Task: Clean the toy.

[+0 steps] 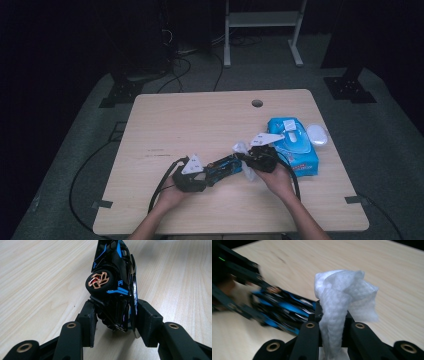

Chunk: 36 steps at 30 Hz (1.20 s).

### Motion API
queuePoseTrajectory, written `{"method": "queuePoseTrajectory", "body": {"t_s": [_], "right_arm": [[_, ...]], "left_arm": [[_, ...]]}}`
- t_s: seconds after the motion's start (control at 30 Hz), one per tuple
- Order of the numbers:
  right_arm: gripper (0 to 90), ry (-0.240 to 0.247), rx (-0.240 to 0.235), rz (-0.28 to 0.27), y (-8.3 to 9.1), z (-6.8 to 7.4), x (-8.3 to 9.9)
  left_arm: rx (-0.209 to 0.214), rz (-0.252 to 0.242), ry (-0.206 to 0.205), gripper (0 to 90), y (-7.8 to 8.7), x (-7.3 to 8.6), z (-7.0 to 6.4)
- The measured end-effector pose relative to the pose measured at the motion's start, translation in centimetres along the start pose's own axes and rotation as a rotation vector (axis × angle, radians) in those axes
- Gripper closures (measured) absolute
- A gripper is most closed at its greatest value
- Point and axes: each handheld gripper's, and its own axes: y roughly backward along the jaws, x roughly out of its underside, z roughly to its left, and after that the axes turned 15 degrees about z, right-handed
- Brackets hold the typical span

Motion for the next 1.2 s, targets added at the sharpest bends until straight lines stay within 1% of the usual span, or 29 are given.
{"method": "queuePoseTrajectory", "body": {"t_s": [0.03,0.1,0.13,0.17,0.23,0.27,0.3,0.33,0.4,0.47,0.5,0.57,0.6,0.67,0.7,0.73,0.77,0.8,0.83,0.87,0.9,0.97,1.0,1.03,1.07,1.1,1.13,1.17,1.2], "right_arm": [[82.1,0.006,-0.029,0.004,-0.4,0.4,-0.6],[81.9,0.043,-0.057,0.000,-1.2,1.6,-1.7],[80.5,0.057,-0.075,0.010,-1.6,2.2,-2.3],[76.1,0.075,-0.083,0.033,-2.1,2.6,-2.9],[67.0,0.118,-0.070,0.099,-2.9,2.9,-3.5],[63.0,0.123,-0.059,0.111,-3.1,3.0,-3.5],[55.4,0.123,-0.047,0.118,-2.9,2.9,-3.4],[52.1,0.119,-0.035,0.116,-2.7,2.9,-3.3],[46.2,0.109,-0.032,0.106,-2.1,2.9,-2.9],[44.8,0.105,-0.027,0.084,-1.3,2.7,-2.6],[43.9,0.094,-0.019,0.068,-0.9,2.7,-2.5],[45.4,0.081,-0.031,0.036,-0.6,2.6,-2.6],[48.5,0.077,-0.035,0.029,-0.5,2.6,-2.6],[54.8,0.082,-0.041,0.026,-0.9,2.8,-2.7],[61.9,0.088,-0.051,0.033,-1.2,2.9,-2.8],[65.3,0.096,-0.063,0.041,-1.5,3.1,-2.7],[72.2,0.112,-0.059,0.051,-1.8,3.3,-2.7],[83.0,0.137,-0.049,0.069,-2.0,3.5,-2.6],[85.5,0.155,-0.027,0.066,-2.1,3.7,-2.4],[86.3,0.147,-0.027,0.061,-2.0,3.6,-2.2],[86.8,0.125,-0.031,0.061,-1.8,3.3,-2.0],[87.1,0.097,0.004,0.049,-1.3,2.4,-1.4],[87.2,0.075,0.003,0.038,-1.1,1.9,-0.9],[87.3,0.045,-0.008,0.025,-1.0,1.6,-0.4],[87.4,0.025,-0.020,0.010,-0.9,1.6,-0.1],[87.4,0.029,-0.035,0.006,-1.0,1.9,-0.1],[87.4,0.047,-0.059,0.004,-1.2,2.6,-0.4],[87.4,0.061,-0.101,0.000,-1.6,3.4,-0.7],[87.4,0.087,-0.138,0.001,-2.1,4.4,-1.1]], "left_arm": [[-0.007,0.001,-0.009,54.3,-0.1,-0.1,-0.1],[-0.015,0.007,-0.029,54.4,-0.1,-0.1,-0.2],[-0.016,0.006,-0.033,54.5,-0.1,-0.1,-0.2],[-0.011,0.006,-0.033,54.5,0.0,-0.1,-0.2],[-0.004,0.004,-0.034,54.5,0.0,-0.1,-0.1],[-0.002,0.005,-0.041,54.6,0.0,-0.1,-0.1],[0.003,-0.002,-0.038,54.6,0.0,-0.1,-0.2],[0.005,-0.003,-0.041,54.7,0.0,-0.1,-0.2],[0.009,-0.003,-0.046,54.7,0.1,-0.1,-0.3],[0.020,-0.032,-0.034,55.3,0.2,-0.1,-0.4],[0.021,-0.042,-0.029,55.3,0.4,-0.2,-0.4],[0.025,-0.050,-0.023,56.0,0.5,-0.2,-0.4],[0.037,-0.053,-0.018,56.6,0.4,-0.2,-0.4],[0.042,-0.054,-0.011,57.3,0.4,-0.1,-0.3],[0.045,-0.055,-0.011,57.5,0.4,-0.1,-0.3],[0.049,-0.059,-0.009,57.6,0.3,-0.1,-0.2],[0.050,-0.063,-0.011,57.7,0.3,-0.1,-0.2],[0.051,-0.063,-0.015,57.8,0.3,-0.1,-0.2],[0.050,-0.066,-0.020,57.9,0.3,-0.1,-0.2],[0.048,-0.064,-0.025,58.0,0.3,-0.1,-0.2],[0.047,-0.062,-0.027,58.0,0.4,-0.1,-0.2],[0.048,-0.063,-0.026,58.0,0.3,-0.1,-0.2],[0.044,-0.060,-0.032,58.1,0.4,-0.1,-0.2],[0.043,-0.061,-0.036,58.1,0.3,-0.2,-0.3],[0.041,-0.063,-0.039,58.1,0.3,-0.2,-0.4],[0.041,-0.065,-0.039,58.2,0.2,-0.3,-0.4],[0.043,-0.068,-0.036,58.1,0.2,-0.3,-0.4],[0.047,-0.075,-0.029,58.2,0.0,-0.4,-0.5],[0.050,-0.076,-0.019,58.2,0.0,-0.4,-0.5]]}}
